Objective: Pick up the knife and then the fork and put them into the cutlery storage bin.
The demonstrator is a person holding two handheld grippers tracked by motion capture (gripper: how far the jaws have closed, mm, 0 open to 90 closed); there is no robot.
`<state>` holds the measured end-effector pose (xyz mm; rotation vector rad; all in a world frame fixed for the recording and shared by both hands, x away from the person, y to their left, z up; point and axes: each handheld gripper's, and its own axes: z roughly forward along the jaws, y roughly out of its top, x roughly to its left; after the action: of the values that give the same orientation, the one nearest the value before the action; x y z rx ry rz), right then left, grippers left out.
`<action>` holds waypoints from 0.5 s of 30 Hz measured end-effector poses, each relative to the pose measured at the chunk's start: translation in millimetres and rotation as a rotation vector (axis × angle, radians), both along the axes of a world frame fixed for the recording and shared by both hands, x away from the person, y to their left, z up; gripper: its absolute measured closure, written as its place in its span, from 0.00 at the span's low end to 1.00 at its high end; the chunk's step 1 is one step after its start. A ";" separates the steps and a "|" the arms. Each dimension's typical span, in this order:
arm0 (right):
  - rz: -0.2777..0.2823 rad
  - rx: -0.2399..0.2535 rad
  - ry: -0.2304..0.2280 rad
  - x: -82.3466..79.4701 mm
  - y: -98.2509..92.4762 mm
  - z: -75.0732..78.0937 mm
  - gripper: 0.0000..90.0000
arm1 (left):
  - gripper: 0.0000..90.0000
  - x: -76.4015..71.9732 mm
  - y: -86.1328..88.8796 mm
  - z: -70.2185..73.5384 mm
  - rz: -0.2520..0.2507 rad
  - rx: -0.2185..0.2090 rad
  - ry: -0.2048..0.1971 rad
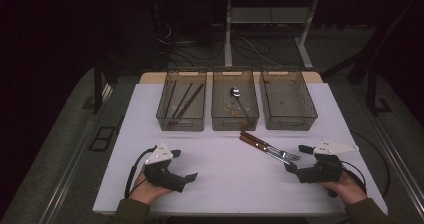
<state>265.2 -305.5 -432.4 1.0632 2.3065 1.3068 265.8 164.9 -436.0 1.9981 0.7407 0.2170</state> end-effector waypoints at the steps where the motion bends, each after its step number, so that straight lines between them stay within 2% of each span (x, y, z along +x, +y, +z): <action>1: 0.004 -0.003 0.002 0.4 0.2 0.5 0.14 | 0.00 0.5 0.2 -0.1 0.001 0.002 0.006; 5: 0.004 -0.010 0.019 2.3 1.8 3.5 0.15 | 0.00 1.1 0.8 -0.2 0.003 -0.003 0.018; 8: 0.008 -0.020 0.010 3.4 2.4 5.7 0.15 | 0.00 0.9 0.3 0.0 0.003 0.005 0.024; 10: 0.005 -0.028 0.001 3.6 3.1 6.7 0.15 | 0.00 -0.7 -0.6 0.8 0.004 0.012 0.021; 12: 0.000 -0.046 0.011 4.4 4.4 7.8 0.15 | 0.00 -1.3 -1.0 1.3 0.002 0.020 0.020; 15: 0.019 -0.052 0.015 5.8 5.2 10.7 0.13 | 0.00 -1.5 -1.0 1.2 0.005 0.022 0.020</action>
<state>271.0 -300.3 -421.7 1.0410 2.3538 1.2432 264.3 163.9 -434.8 2.0215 0.7595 0.2094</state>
